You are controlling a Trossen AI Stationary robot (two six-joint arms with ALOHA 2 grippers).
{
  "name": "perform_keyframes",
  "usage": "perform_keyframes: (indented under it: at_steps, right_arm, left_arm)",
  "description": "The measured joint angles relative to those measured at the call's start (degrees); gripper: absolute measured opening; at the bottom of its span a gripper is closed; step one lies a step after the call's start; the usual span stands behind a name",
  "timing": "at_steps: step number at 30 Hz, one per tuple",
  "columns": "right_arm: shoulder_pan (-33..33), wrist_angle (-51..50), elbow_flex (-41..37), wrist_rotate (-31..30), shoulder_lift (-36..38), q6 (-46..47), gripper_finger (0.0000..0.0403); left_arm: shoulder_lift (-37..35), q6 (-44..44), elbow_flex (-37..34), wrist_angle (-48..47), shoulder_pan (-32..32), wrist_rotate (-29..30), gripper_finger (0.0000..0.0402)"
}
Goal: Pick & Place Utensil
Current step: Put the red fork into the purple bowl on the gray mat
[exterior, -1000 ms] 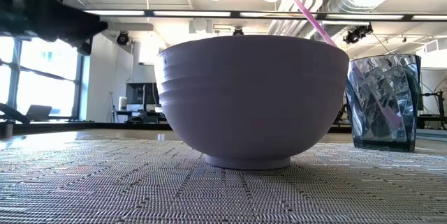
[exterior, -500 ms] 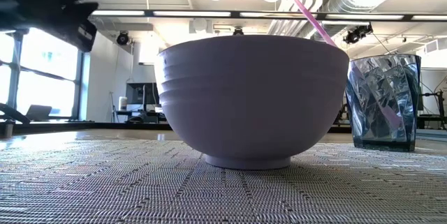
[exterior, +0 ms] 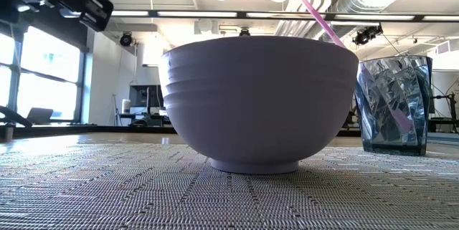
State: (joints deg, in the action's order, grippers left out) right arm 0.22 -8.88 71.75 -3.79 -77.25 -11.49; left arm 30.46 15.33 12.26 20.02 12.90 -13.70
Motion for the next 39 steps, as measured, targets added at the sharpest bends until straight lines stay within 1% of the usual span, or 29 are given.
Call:
perform_keyframes:
  at_steps: [5,9,12,13,15,19,23,26,30,33,36,39]
  right_arm:
    - [2.2,-1.6,0.0,-3.6,0.2,-1.5,0.0209]
    - [3.6,-3.7,0.0,-5.3,0.7,-2.1,0.0209]
    - [5.1,-5.9,0.0,-5.7,1.3,-1.7,0.0209]
    - [5.7,-6.5,0.0,-5.7,1.6,-1.2,0.0209]
    - [7.1,-7.9,0.0,-5.6,1.7,-0.1,0.0209]
    - [10.5,-9.5,0.0,-6.1,1.7,1.2,0.0209]
    - [14.2,-9.8,-0.5,-8.2,1.7,3.1,0.0209]
    - [17.1,-10.3,-0.7,-10.0,1.6,4.0,0.0209]
    - [20.6,-10.2,-0.7,-12.6,1.4,5.5,0.021]
    - [22.7,-8.8,-1.5,-14.9,1.4,6.1,0.0211]
    - [24.4,-7.6,-2.7,-15.7,1.3,6.2,0.0211]
    - [25.5,-5.9,-3.6,-15.2,1.3,6.8,0.0212]
  left_arm:
    - [9.8,1.0,6.5,-2.1,8.4,9.0,0.0101]
    - [17.5,4.0,13.2,-7.7,15.6,20.1,0.0101]
    - [23.2,10.0,19.3,-13.5,20.1,28.7,0.0101]
    - [25.1,12.5,21.6,-15.8,21.3,30.6,0.0101]
    - [29.0,17.8,25.9,-20.5,23.7,32.6,0.0101]
    - [36.9,28.7,35.2,-28.4,27.9,33.1,0.0101]
    - [44.6,38.8,46.2,-37.6,31.5,31.0,0.0101]
    - [49.9,45.4,54.6,-47.2,33.8,28.9,0.0101]
    - [55.6,57.7,63.3,-61.0,35.7,28.5,0.0101]
    - [58.9,66.5,66.9,-67.7,36.5,27.8,0.0101]
    - [61.4,72.7,67.3,-70.8,36.8,25.1,0.0101]
    - [63.1,80.5,66.5,-74.4,36.7,21.3,0.0101]
